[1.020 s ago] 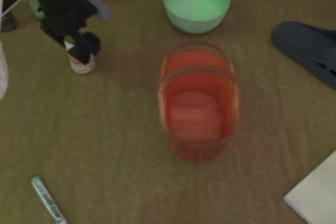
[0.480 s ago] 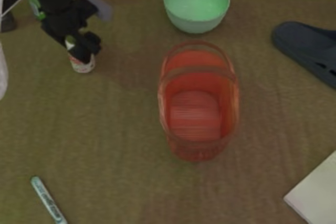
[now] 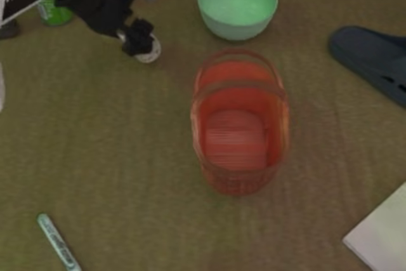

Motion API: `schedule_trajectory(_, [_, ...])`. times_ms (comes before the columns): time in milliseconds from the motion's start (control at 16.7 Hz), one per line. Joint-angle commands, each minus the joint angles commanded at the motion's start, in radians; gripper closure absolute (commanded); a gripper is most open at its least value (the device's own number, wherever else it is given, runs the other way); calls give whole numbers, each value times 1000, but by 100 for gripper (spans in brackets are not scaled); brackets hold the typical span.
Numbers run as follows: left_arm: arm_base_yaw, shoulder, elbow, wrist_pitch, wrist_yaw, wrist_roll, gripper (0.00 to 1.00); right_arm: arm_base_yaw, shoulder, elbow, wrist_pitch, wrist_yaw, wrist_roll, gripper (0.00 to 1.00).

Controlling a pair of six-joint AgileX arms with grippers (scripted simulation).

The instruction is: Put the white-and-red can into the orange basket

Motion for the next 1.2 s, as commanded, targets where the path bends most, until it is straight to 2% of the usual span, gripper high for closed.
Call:
schedule_trajectory(540, [-70,-218,-434,905,539,-280,100,0,0,0,0,0,0,0])
schedule_trajectory(780, [-97,-320,-614,1251,751,-390,100,0,0,0,0,0,0,0])
schedule_trajectory(900, [-108,-361,-682,1370,832,-431,100,0,0,0,0,0,0,0])
schedule_trajectory(1020, [-115,-391,-729,1446,888,-459,100,0,0,0,0,0,0,0])
schedule_trajectory(1200, [-118,-407,-753,1480,915,-472,100,0,0,0,0,0,0,0])
